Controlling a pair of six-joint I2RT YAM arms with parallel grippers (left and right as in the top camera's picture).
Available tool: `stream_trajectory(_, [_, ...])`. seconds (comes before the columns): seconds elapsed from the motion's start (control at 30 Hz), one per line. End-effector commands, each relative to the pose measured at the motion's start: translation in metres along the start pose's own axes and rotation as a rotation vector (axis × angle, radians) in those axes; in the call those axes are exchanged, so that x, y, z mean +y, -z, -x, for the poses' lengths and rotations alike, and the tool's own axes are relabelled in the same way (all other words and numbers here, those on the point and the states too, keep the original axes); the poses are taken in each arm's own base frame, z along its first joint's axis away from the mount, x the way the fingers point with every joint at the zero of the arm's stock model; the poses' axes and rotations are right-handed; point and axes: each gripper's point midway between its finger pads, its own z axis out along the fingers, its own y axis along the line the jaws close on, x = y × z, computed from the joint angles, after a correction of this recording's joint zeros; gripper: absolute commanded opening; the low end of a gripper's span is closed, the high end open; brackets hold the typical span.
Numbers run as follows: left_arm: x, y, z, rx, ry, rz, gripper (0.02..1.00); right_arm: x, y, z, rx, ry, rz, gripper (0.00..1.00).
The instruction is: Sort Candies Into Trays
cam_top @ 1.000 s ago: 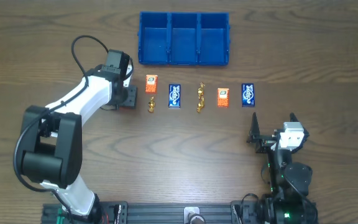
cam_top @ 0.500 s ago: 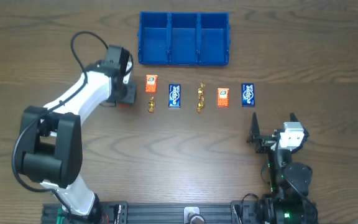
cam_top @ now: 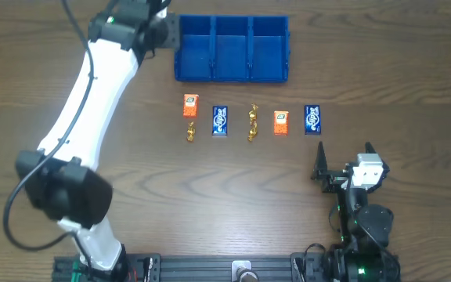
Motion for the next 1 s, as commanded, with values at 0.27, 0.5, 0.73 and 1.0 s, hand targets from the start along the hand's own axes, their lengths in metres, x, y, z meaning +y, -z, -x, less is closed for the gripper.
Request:
stream_trajectory(0.27, [-0.028, -0.106, -0.035, 0.19, 0.0, 0.018, 0.246, -0.002, 0.0, -0.001, 0.0, 0.015, -0.01, 0.998])
stream_trajectory(0.5, [-0.028, -0.112, -0.035, 0.184, 0.0, 0.017, 0.454, -0.002, 0.0, -0.001, 0.0, 0.015, -0.01, 0.998])
stream_trajectory(0.73, [-0.028, -0.112, -0.035, 0.182, 0.001, 0.017, 1.0, -0.002, 0.0, -0.001, 0.0, 0.015, -0.01, 0.998])
stream_trajectory(1.0, [-0.053, -0.017, -0.018, 0.119, 0.011, -0.019, 0.991, -0.002, 0.0, -0.001, 0.0, 0.015, -0.01, 0.998])
